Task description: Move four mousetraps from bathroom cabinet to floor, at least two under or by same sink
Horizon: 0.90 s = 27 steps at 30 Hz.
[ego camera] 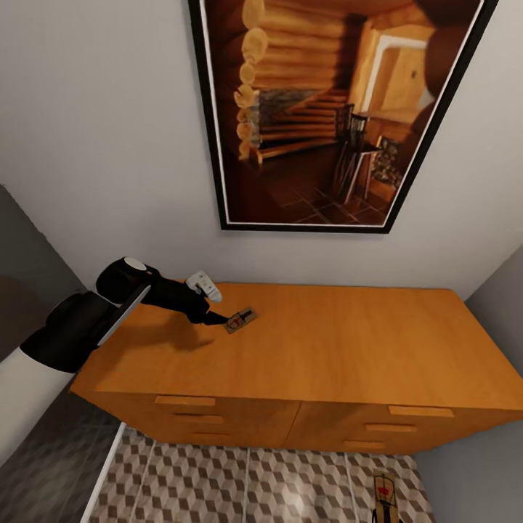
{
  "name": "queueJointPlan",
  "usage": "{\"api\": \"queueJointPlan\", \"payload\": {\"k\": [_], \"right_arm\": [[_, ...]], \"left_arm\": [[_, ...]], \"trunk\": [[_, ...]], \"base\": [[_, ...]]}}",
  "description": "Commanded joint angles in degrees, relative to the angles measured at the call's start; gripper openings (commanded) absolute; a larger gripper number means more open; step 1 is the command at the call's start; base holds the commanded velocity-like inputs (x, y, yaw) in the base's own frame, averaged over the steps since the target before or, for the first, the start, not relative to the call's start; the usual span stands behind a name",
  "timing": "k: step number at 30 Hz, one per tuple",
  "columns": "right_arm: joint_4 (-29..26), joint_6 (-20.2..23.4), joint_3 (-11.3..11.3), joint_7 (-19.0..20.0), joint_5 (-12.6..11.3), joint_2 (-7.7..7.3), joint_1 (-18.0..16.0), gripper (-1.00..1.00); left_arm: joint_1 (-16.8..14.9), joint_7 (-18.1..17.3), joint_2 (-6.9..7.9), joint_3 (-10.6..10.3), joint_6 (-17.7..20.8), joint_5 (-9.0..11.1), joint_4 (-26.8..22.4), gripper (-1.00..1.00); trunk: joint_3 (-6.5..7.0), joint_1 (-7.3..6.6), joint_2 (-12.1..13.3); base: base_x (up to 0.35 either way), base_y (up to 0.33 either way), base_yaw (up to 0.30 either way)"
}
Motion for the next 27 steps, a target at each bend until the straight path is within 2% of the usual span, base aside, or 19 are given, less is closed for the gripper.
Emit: {"api": "queueJointPlan", "payload": {"k": [1, 9, 15, 18, 20, 22, 24, 27], "right_arm": [[0.0, 0.0, 0.4, -0.6, 0.2, 0.01, 0.0, -1.00], [0.1, 0.0, 0.4, -0.6, 0.2, 0.04, 0.0, -1.00], [0.2, 0.8, 0.4, -0.7, 0.2, 1.06, 0.0, -1.00], [0.3, 4.2, 0.3, -0.7, 0.2, 1.24, 0.0, -1.00], [0.4, 9.9, 0.3, -0.7, 0.1, 1.09, 0.0, -1.00], [0.4, 13.1, 0.2, -0.4, 0.1, 0.97, 0.4, -1.00], [0.4, 15.5, 0.2, 0.6, 0.0, 0.90, 1.2, -1.00], [0.4, 17.6, 0.2, 4.2, -0.1, 0.83, 2.7, -1.00]], "left_arm": [[-0.1, 0.2, 0.05, -0.2, 0.4, 0.5, 0.0, 1.00], [-0.1, 0.3, 0.05, -1.1, 0.4, 0.5, 0.1, 1.00], [0.0, 0.3, -0.67, -1.2, 0.4, 0.5, 1.4, 1.00], [0.0, 0.2, -1.16, -1.2, 0.4, 0.5, 1.7, 1.00], [0.0, 0.2, -1.59, -1.2, 0.4, 0.4, 1.8, 1.00], [0.0, 0.2, -1.87, -1.2, 0.4, 0.4, 1.8, 1.00], [0.0, 0.2, -2.05, -1.2, 0.4, 0.4, 1.8, 1.00], [0.0, 0.2, -2.19, -1.2, 0.4, 0.4, 1.7, 1.00]], "trunk": [[-0.10, 0.05, -0.1], [-0.10, 0.05, -0.1], [-0.10, 0.05, -0.1], [-0.10, 0.05, -0.1], [-0.10, 0.05, -0.1], [-0.10, 0.05, -0.1], [-0.10, 0.05, -0.1], [-0.10, 0.05, -0.1]], "base": [[0.168, 0.000, 0.000], [0.042, 0.000, 0.000], [0.002, 0.000, 0.000], [0.000, 0.000, 0.000], [0.000, 0.000, 0.000], [0.000, 0.000, 0.000], [0.000, 0.000, 0.000], [0.000, 0.000, 0.000]]}}
